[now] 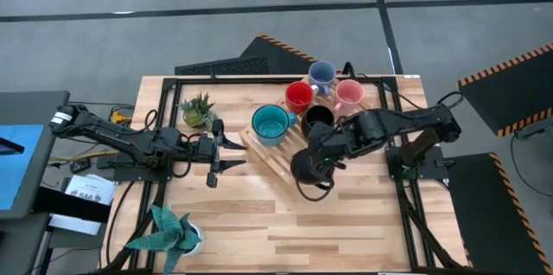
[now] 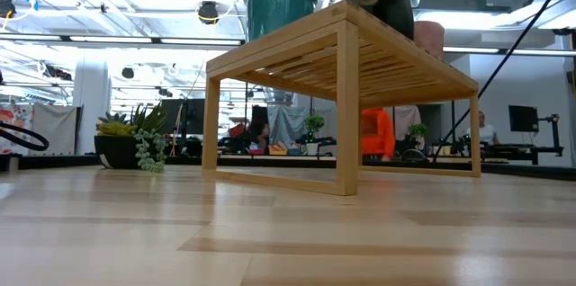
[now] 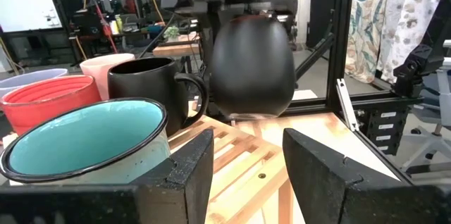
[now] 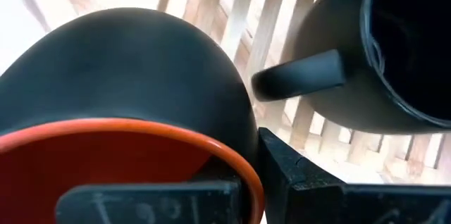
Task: Place coffee mugs
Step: Put the orange black mug on the shelf
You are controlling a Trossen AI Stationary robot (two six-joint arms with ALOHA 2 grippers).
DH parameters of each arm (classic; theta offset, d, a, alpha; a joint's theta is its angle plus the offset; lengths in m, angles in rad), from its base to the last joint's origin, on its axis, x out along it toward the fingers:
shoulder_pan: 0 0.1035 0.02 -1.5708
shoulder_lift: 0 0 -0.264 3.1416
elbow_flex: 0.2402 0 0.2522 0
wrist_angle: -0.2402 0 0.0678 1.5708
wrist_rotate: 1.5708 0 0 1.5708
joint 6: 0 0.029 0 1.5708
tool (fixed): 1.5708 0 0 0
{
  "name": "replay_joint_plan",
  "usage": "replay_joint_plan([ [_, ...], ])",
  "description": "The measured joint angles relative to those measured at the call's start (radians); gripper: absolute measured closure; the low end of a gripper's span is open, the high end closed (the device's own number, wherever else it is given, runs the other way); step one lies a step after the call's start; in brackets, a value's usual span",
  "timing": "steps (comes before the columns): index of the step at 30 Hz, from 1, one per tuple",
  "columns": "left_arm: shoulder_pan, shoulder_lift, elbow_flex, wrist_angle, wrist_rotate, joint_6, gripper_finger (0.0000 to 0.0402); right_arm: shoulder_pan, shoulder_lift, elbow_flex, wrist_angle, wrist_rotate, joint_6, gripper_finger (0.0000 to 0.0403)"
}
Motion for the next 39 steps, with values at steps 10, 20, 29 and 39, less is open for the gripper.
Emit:
replay_joint_plan([
  [10,0.0,0.0,0.0,-0.003,0.0,0.0,0.0245,-0.041,0.081,0.003,-0.012,0.01,-0.05,0.036],
  [20,0.0,0.0,0.0,-0.004,0.0,0.003,0.0245,-0.065,0.071,-0.002,0.069,0.01,-0.042,0.0315],
  [29,0.0,0.0,0.0,-0.004,0.0,0.002,0.0245,-0.077,0.071,-0.002,0.12,0.005,-0.094,0.0299],
  [39,0.0,0.0,0.0,-0.004,0.0,0.0,0.0245,-0.1,0.071,-0.002,0.124,0.002,-0.129,0.0297],
])
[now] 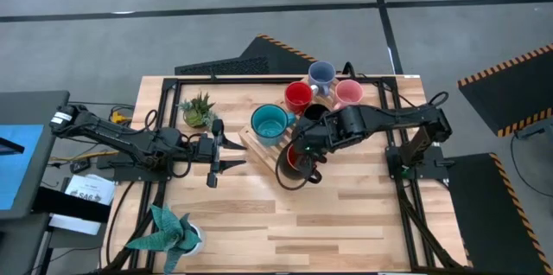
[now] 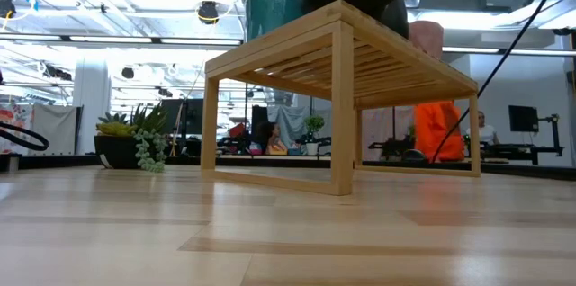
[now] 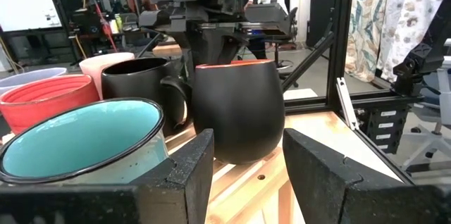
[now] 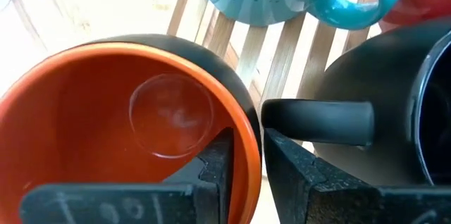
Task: Place coffee mugs
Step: Put the orange black mug on the shelf
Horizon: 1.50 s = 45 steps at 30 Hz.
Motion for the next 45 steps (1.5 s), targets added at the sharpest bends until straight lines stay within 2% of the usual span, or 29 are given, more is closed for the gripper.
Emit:
replay_joint_plan([
  [19,0.0,0.0,0.0,0.0,0.0,0.0,0.0245,-0.004,0.0,0.0,0.044,0.0,-0.012,0.0289],
  [34,0.0,0.0,0.0,-0.001,0.0,0.0,0.0245,-0.007,-0.001,0.0,0.046,0.02,-0.033,0.0186],
  [45,0.0,0.0,0.0,-0.001,0.0,0.001,0.0245,-0.008,-0.001,0.0,0.042,0.02,-0.047,0.0172],
])
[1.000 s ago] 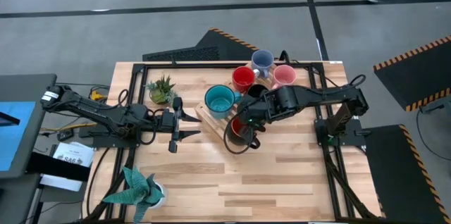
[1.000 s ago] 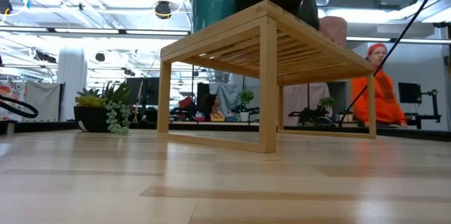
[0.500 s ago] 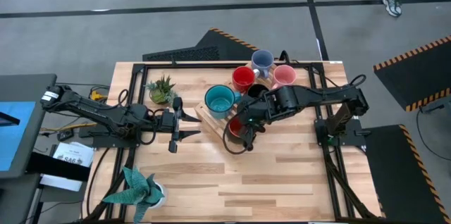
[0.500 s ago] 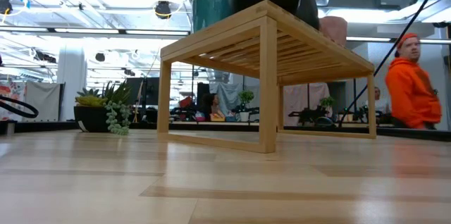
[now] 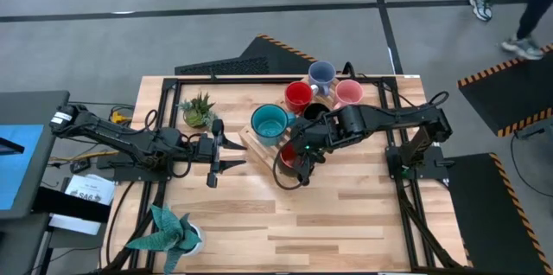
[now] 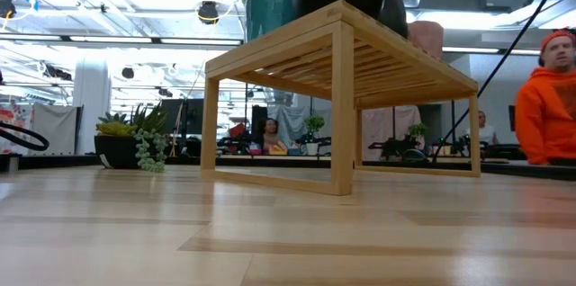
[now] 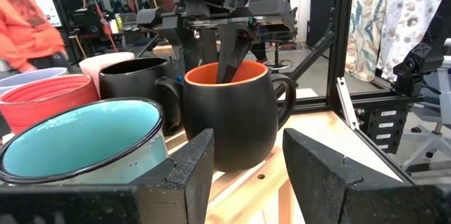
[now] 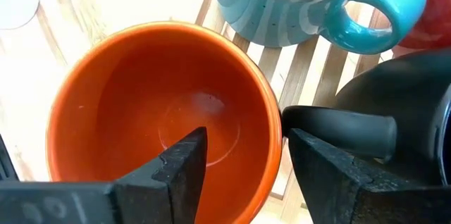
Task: Place coffee mugs
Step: Put the orange black mug on the shelf
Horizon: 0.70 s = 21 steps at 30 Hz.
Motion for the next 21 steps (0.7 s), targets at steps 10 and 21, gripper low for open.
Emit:
replay_joint_plan([
  [10,0.0,0.0,0.0,-0.002,0.0,0.0,0.0245,-0.001,-0.033,0.0,-0.014,0.003,0.004,0.0172],
  [21,0.0,0.0,0.0,-0.007,-0.013,0.0,0.0245,0.0,-0.085,0.0,0.018,0.011,0.02,0.0172],
])
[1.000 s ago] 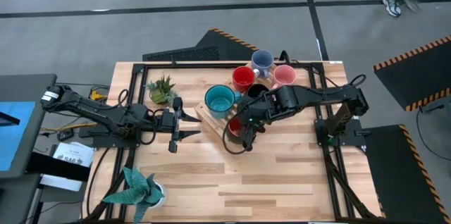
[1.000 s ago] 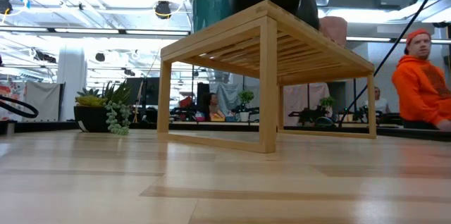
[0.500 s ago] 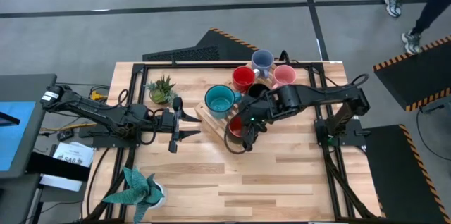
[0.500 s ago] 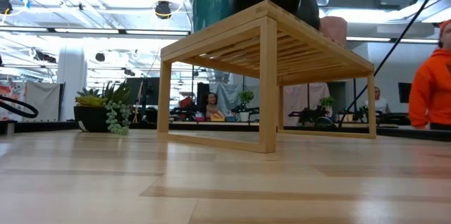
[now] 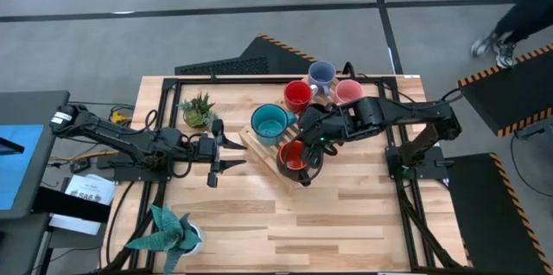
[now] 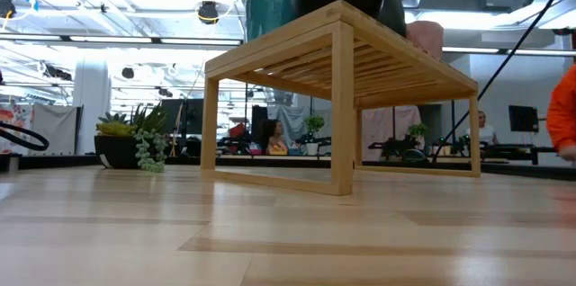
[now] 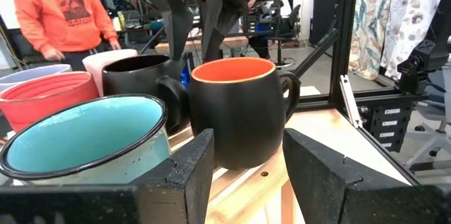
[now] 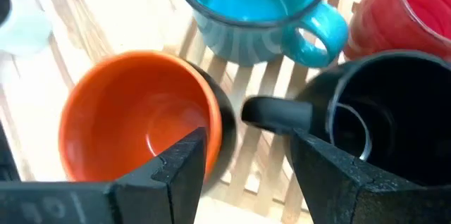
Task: Place coffee mugs
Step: Put the orange black mug on the shelf, then return to Home Position
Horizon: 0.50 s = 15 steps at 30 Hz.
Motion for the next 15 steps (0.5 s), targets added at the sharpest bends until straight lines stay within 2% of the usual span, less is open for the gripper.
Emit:
replay_joint_plan([
  [15,0.0,0.0,0.0,0.0,-0.003,0.0,0.0245,0.011,-0.005,0.0,0.013,-0.008,-0.024,0.0172],
])
